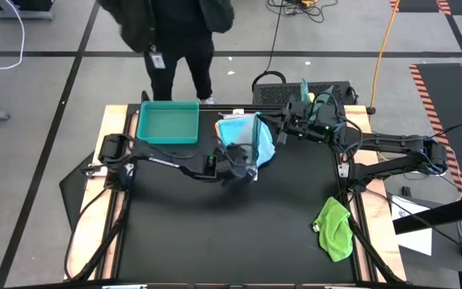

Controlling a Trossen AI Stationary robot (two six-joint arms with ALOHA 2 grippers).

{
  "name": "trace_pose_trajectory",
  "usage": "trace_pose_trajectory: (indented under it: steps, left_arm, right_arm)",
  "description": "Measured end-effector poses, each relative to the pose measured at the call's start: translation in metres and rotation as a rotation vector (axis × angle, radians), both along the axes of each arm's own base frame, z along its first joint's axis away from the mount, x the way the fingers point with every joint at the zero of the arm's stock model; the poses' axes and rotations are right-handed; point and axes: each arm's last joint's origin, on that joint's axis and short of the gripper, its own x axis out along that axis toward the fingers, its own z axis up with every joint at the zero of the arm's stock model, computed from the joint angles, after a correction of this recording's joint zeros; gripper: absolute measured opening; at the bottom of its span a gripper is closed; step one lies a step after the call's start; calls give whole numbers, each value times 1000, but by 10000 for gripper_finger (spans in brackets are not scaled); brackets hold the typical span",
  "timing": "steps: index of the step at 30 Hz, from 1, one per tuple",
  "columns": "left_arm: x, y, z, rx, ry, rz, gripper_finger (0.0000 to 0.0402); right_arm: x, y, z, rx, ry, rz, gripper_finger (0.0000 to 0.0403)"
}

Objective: Fold microfiber towels
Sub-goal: Fold the light blue microfiber towel

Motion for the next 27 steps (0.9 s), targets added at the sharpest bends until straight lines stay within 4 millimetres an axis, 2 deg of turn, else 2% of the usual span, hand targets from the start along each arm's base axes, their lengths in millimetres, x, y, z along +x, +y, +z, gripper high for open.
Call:
trace_pose_trajectory:
  steps: [5,7,10,14,20,27]
  left_arm:
    - [-29,5,35,70,57,100,2]
    - [-34,7,46,49,25,102,2]
    - [-33,4,51,9,-8,58,6]
    - [-23,-3,33,-43,39,-43,25]
    - [-9,-2,7,-248,28,-136,72]
    - [8,-5,-7,-163,-14,-224,108]
  right_arm:
    - [-4,1,5,-7,-29,6,0]
    - [-6,2,7,-7,-31,5,0]
    - [-7,2,7,-8,-33,0,0]
    - [-7,1,6,-15,-17,-5,0]
    - [-7,1,5,-52,3,-7,0]
    - [-7,0,3,-73,35,7,0]
